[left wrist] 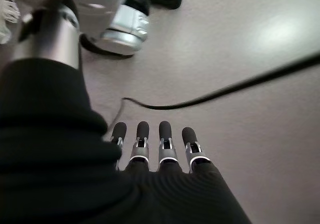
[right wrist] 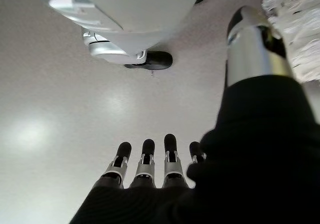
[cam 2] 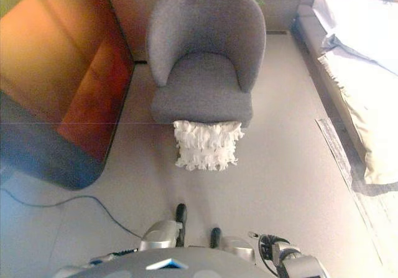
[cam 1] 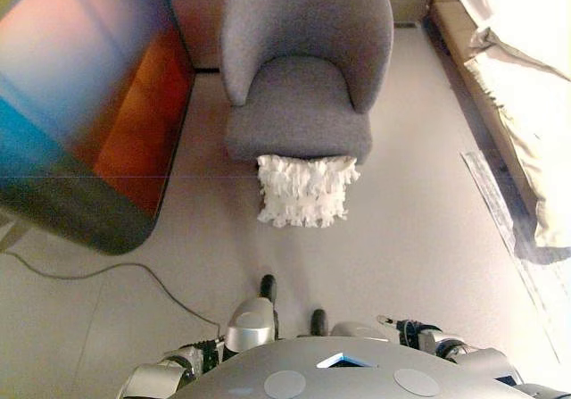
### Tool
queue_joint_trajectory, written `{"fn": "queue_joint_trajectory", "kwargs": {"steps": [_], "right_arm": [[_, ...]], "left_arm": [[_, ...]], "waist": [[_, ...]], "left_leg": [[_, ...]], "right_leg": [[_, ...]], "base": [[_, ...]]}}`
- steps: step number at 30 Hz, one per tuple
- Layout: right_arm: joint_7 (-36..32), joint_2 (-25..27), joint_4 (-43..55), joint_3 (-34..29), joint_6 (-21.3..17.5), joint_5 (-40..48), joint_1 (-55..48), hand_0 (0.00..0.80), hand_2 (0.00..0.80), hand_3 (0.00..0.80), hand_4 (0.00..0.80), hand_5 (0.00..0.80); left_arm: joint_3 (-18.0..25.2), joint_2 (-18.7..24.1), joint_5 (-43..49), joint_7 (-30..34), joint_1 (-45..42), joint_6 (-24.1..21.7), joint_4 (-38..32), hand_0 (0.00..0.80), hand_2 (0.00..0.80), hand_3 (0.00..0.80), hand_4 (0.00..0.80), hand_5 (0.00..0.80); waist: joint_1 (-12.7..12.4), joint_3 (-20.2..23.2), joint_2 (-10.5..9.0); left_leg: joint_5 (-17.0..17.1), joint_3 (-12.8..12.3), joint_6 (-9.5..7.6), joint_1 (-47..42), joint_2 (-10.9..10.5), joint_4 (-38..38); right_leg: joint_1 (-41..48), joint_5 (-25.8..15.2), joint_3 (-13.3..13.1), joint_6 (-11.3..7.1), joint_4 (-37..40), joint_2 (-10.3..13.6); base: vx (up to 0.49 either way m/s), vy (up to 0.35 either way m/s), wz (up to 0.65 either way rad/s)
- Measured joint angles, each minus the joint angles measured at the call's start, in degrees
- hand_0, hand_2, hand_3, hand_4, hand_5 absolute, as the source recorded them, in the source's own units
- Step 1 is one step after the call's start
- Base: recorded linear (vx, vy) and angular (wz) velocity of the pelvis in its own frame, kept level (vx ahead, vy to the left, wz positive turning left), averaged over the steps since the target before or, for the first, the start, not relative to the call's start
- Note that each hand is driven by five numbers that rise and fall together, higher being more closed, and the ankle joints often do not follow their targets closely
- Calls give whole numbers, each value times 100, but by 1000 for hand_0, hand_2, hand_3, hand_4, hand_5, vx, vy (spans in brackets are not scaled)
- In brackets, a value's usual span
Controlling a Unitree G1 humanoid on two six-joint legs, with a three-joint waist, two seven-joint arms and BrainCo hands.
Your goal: Pick up the cushion and take it to the sofa
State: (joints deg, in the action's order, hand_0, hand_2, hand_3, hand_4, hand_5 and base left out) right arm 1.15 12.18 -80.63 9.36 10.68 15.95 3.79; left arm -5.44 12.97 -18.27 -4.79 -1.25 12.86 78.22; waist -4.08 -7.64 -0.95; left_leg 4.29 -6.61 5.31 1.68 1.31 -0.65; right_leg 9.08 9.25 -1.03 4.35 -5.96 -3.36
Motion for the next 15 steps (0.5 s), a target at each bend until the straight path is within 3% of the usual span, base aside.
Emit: {"fn": "queue_joint_trajectory", "kwargs": {"steps": [2,4,8,9,12,14,15], "right_arm": [[-3,-16,-76,1,49,-25,-83,0,0,0,0,0],[10,10,-115,-11,99,-26,-58,0,0,0,0,0],[21,8,-148,-250,109,-20,17,0,0,0,0,0],[11,-9,-137,-247,94,-23,-20,0,0,0,0,0],[-62,-99,-28,-246,49,-27,-23,0,0,0,0,0],[-64,-161,38,-250,47,-21,6,0,0,0,0,0],[-64,-168,137,-250,55,-13,17,0,0,0,0,0]], "left_arm": [[0,45,0,35,-49,-2,-10,0,0,0,0,0],[-3,27,0,97,161,26,101,0,0,0,0,0],[-4,-5,0,147,205,37,112,0,0,0,0,0],[-4,11,1,148,91,32,101,0,0,0,0,0],[-5,136,4,147,105,24,-5,0,0,0,0,0],[-7,282,38,143,239,22,-40,0,0,0,0,0],[-12,320,143,144,336,22,-41,0,0,0,0,0]], "waist": [[-6,80,-80],[-8,74,-184],[16,8,-184],[-9,50,-226],[-32,215,-334],[-15,268,-468],[3,279,-477]], "left_leg": [[-95,23,-338,61,-52,-418],[-234,149,-363,502,-143,-870],[31,361,-515,855,-297,-427],[378,317,-642,635,-389,-427],[109,191,-856,263,-516,-144],[52,192,-979,-1,-647,60],[-11,231,-1034,-190,-667,167]], "right_leg": [[319,84,-71,10,211,65],[369,103,-253,35,352,161],[697,529,-359,-250,254,422],[804,721,-325,-399,-56,499],[132,688,-39,-730,-1799,692],[-355,492,97,-1128,-2969,868],[-540,486,161,-1162,-3448,883]], "base": [[538,145,-8],[527,165,19],[563,165,2],[519,120,-21],[500,100,-10],[452,90,0],[362,59,8]]}}
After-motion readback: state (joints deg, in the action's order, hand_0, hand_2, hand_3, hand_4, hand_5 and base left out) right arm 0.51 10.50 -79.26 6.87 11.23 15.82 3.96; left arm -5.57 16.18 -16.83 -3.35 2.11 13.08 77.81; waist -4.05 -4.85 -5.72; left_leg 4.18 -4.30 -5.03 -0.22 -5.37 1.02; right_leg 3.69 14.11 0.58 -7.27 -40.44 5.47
